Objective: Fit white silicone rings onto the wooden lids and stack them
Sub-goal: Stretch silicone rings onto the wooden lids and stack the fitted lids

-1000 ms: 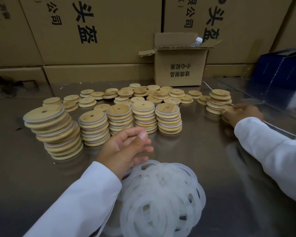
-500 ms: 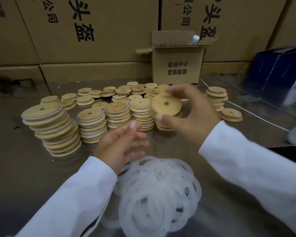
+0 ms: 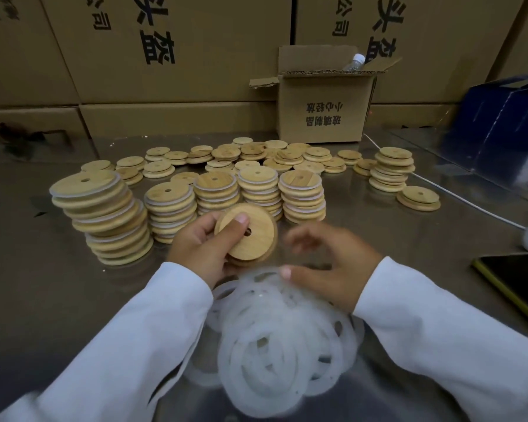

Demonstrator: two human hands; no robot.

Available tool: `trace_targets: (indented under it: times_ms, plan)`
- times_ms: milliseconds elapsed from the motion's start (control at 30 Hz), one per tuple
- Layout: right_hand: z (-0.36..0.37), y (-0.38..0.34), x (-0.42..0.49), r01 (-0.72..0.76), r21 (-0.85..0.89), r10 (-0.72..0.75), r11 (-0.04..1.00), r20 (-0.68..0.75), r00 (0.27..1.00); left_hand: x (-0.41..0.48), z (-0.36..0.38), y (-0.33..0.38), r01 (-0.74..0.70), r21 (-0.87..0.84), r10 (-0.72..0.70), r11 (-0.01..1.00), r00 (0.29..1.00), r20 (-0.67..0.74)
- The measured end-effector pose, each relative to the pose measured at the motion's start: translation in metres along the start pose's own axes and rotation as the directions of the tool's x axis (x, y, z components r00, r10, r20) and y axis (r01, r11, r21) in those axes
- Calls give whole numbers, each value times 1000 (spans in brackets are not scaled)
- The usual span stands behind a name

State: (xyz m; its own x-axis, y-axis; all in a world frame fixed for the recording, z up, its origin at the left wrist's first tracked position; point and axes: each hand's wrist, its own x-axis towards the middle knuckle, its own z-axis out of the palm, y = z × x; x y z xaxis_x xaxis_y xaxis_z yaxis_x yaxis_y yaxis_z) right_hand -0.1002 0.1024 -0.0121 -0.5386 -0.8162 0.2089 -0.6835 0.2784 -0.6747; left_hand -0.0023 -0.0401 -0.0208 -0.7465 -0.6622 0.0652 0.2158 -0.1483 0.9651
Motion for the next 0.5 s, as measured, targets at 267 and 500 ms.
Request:
trace_targets:
  times_ms: [267, 500]
  plan:
    - [8, 4, 2, -55, -69, 58, 996, 45, 997, 1, -4, -5, -33, 41, 33, 999, 999, -3]
    - [8, 3, 2, -175, -16, 175, 984, -26, 984, 3, -5, -5, -57, 28, 58, 998, 998, -21]
